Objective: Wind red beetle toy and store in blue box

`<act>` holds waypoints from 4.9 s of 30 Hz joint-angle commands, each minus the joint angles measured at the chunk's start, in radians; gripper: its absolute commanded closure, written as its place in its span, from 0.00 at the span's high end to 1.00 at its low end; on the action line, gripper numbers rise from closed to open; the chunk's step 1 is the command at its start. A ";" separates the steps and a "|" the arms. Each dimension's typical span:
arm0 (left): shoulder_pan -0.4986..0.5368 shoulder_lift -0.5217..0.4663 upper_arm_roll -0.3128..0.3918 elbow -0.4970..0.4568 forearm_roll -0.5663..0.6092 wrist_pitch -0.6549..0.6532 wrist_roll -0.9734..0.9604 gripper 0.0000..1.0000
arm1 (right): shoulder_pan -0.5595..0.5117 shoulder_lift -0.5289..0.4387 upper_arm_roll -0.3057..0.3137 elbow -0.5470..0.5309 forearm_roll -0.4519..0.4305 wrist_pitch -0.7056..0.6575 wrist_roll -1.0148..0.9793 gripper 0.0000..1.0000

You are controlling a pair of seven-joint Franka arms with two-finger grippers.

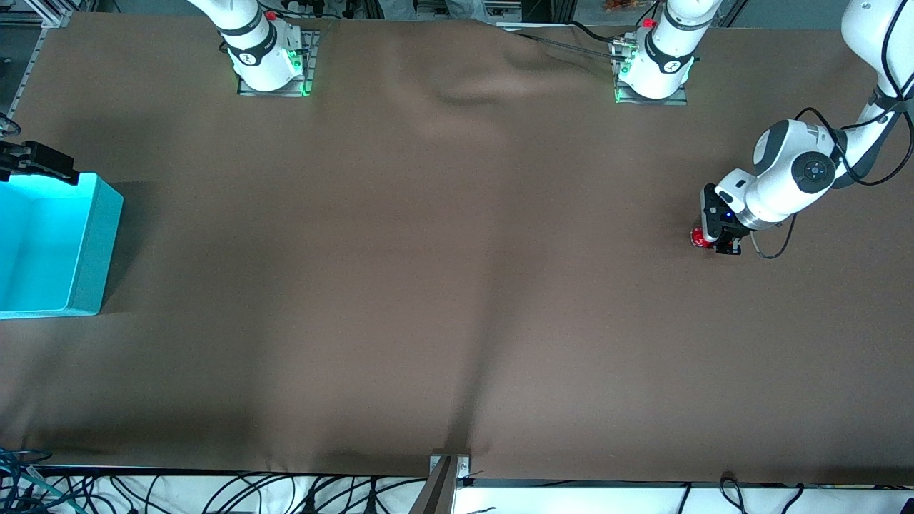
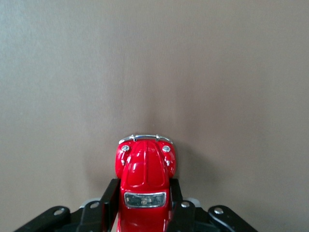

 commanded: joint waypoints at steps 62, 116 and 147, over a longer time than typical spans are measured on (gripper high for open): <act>0.138 -0.007 -0.077 0.021 0.021 -0.039 0.065 1.00 | -0.004 -0.003 0.000 0.011 0.016 -0.013 -0.015 1.00; 0.508 -0.165 -0.761 0.668 -0.501 -0.797 -0.282 1.00 | -0.004 -0.004 0.000 0.011 0.014 -0.013 -0.018 1.00; 0.326 -0.127 -0.751 0.801 -0.501 -0.819 -1.480 1.00 | 0.031 0.006 0.010 -0.019 0.043 0.120 0.998 1.00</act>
